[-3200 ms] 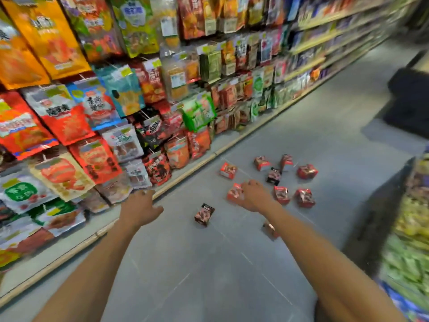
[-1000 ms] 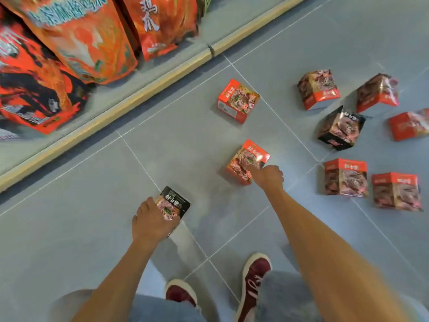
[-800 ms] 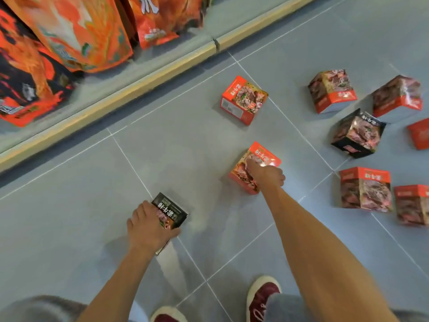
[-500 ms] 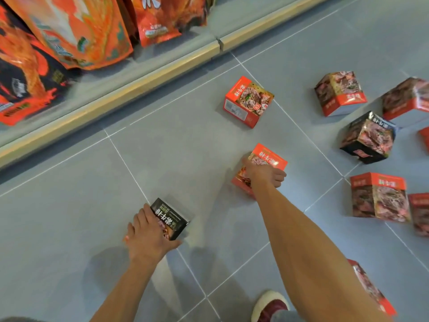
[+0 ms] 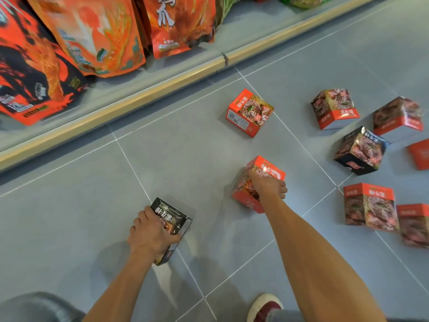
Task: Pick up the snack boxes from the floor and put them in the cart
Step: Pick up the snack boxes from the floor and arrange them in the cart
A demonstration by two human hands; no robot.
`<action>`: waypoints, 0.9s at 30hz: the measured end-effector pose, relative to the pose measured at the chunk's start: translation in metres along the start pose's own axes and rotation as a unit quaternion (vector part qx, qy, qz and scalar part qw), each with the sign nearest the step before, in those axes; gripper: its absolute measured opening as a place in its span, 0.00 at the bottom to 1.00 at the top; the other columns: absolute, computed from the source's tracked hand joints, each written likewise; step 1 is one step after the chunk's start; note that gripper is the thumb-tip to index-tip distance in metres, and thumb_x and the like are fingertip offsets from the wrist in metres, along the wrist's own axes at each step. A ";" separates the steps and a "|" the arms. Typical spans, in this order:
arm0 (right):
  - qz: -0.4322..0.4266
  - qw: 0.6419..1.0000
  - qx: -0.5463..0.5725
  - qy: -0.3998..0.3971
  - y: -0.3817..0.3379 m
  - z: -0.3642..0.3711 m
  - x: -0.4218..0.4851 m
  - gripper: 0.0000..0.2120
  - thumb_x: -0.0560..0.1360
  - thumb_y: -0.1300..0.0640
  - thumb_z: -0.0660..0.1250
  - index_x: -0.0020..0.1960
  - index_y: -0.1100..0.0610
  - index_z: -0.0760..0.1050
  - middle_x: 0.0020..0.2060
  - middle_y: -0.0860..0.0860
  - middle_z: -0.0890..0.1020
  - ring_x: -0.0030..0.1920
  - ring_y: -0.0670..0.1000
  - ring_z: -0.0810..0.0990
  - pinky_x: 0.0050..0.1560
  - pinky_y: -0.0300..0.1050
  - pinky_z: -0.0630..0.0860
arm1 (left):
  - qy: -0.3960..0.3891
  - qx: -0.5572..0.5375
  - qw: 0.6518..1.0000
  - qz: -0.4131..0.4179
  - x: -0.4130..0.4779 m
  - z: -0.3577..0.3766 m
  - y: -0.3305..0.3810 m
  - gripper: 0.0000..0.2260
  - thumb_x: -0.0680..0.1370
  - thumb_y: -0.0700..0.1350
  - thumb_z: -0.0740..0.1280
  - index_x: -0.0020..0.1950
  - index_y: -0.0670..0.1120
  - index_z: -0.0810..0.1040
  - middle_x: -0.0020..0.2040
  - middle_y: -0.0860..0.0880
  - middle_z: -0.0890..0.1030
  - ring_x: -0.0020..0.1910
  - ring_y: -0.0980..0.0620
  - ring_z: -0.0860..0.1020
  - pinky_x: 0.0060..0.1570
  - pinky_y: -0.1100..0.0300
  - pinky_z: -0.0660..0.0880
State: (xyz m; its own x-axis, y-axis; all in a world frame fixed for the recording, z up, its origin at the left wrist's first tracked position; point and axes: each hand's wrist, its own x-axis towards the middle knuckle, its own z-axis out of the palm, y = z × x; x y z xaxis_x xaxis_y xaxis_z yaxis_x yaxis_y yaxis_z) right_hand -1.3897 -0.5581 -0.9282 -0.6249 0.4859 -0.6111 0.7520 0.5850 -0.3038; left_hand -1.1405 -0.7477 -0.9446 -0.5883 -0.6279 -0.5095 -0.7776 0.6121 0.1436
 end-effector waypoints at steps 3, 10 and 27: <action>-0.036 0.999 -0.034 -0.005 -0.004 -0.028 -0.027 0.57 0.62 0.30 0.74 0.75 0.64 0.56 0.69 0.58 0.67 0.71 0.59 0.66 0.69 0.55 0.64 | 0.014 -0.021 1.000 0.007 -0.015 -0.032 0.009 0.48 0.54 0.69 0.77 0.62 0.42 0.64 0.57 0.44 0.73 0.57 0.41 0.74 0.55 0.47 0.72; -0.150 0.981 -0.120 -0.026 -0.048 -0.132 -0.157 0.58 0.59 0.27 0.72 0.74 0.62 0.58 0.69 0.58 0.67 0.71 0.60 0.66 0.70 0.59 0.64 | 0.038 -0.081 0.996 0.006 -0.091 -0.179 0.037 0.49 0.54 0.66 0.78 0.64 0.40 0.64 0.58 0.42 0.73 0.58 0.40 0.73 0.57 0.45 0.71; -0.303 0.937 -0.172 -0.042 -0.171 -0.448 -0.422 0.59 0.62 0.28 0.72 0.76 0.64 0.54 0.72 0.60 0.65 0.73 0.61 0.65 0.70 0.57 0.66 | 0.074 -0.119 0.990 -0.029 -0.289 -0.532 0.094 0.51 0.58 0.71 0.76 0.68 0.41 0.62 0.64 0.42 0.71 0.66 0.40 0.70 0.64 0.43 0.70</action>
State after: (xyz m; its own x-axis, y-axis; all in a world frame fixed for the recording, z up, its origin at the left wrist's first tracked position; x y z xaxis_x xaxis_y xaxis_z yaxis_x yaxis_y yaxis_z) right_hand -1.3488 -0.5715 -0.2910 -0.8851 -0.0473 -0.4629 0.1442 0.9180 -0.3695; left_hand -1.1616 -0.7641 -0.3323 -0.5536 -0.7329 -0.3955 -0.8308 0.4532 0.3232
